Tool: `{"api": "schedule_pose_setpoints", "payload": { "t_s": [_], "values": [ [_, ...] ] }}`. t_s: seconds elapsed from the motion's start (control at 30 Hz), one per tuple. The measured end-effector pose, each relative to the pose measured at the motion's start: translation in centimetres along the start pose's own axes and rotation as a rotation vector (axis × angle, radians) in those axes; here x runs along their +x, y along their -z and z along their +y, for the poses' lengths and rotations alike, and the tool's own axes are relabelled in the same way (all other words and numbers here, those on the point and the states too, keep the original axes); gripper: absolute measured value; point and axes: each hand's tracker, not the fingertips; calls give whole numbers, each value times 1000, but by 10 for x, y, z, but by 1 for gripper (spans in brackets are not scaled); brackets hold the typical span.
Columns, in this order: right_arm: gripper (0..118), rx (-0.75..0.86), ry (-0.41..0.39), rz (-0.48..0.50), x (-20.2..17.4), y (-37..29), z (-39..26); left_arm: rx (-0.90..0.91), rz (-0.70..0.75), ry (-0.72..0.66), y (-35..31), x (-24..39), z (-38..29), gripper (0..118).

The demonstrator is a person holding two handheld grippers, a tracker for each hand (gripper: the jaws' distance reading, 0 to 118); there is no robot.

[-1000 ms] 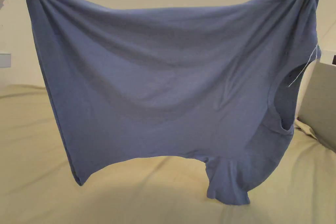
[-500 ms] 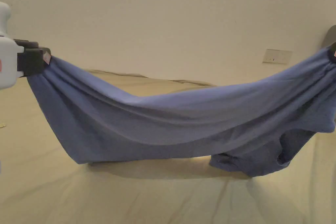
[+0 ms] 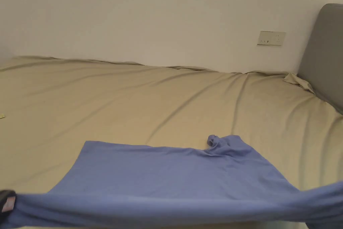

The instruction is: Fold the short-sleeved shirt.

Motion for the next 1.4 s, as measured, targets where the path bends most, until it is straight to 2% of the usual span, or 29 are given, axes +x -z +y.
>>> {"api": "schedule_pose_setpoints", "payload": {
  "t_s": [0.13,0.37,0.47,0.57,0.6,0.63,0.67,0.7,0.73,0.93,0.97,1.0,1.03,1.07,1.1,1.13,1.17,1.23,1.3,1.33,1.4],
  "values": [
    [4,-77,-1,-6,2,-14,-37,-45,15,-7,-7,-5,-30,2],
    [4,-158,83,-42,23,-25,-104,-100,-41,-38,-17,2,-85,2],
    [4,-191,35,-63,25,-26,-128,-131,-44,-41,-16,0,-109,2],
    [7,-206,37,-44,29,-27,-147,-151,-39,-41,-18,-3,-121,4],
    [20,-242,36,-42,29,-26,-150,-160,11,-54,-20,-3,-124,10],
    [53,-278,24,-61,27,-27,-152,-167,50,-83,-22,-4,-126,25],
    [87,-297,8,-81,24,-29,-154,-179,61,-110,-25,-6,-127,49],
    [100,-282,5,-81,20,-33,-155,-188,86,-140,-30,-7,-128,82],
    [99,-258,-3,-77,17,-41,-156,-186,88,-147,-36,-5,-129,100],
    [98,-225,0,-122,-27,-70,-157,-155,118,-45,-73,37,-135,100],
    [92,-231,20,-114,-31,-72,-159,-151,122,-38,-73,36,-146,100],
    [74,-253,42,-100,-35,-73,-162,-150,122,-43,-76,42,-151,98],
    [23,-289,63,-92,-39,-72,-165,-158,118,-53,-78,46,-154,77],
    [3,-305,53,-101,-42,-70,-168,-166,104,-72,-79,48,-158,37],
    [3,-320,24,-152,-46,-68,-173,-175,109,-80,-78,53,-161,0],
    [3,-306,12,-168,-48,-69,-176,-200,144,-89,-75,55,-165,0],
    [3,-322,22,-129,-45,-67,-175,-197,172,-84,-76,55,-168,0],
    [3,-329,22,-118,-45,-67,-173,-261,123,-110,-70,50,-167,0],
    [3,-317,3,-122,-43,-65,-170,-236,161,-110,-66,46,-164,0],
    [3,-312,3,-120,-41,-65,-167,-237,169,-111,-62,42,-163,23],
    [3,-297,10,-117,-38,-63,-162,-266,184,-127,-48,34,-156,92]
  ]
}}
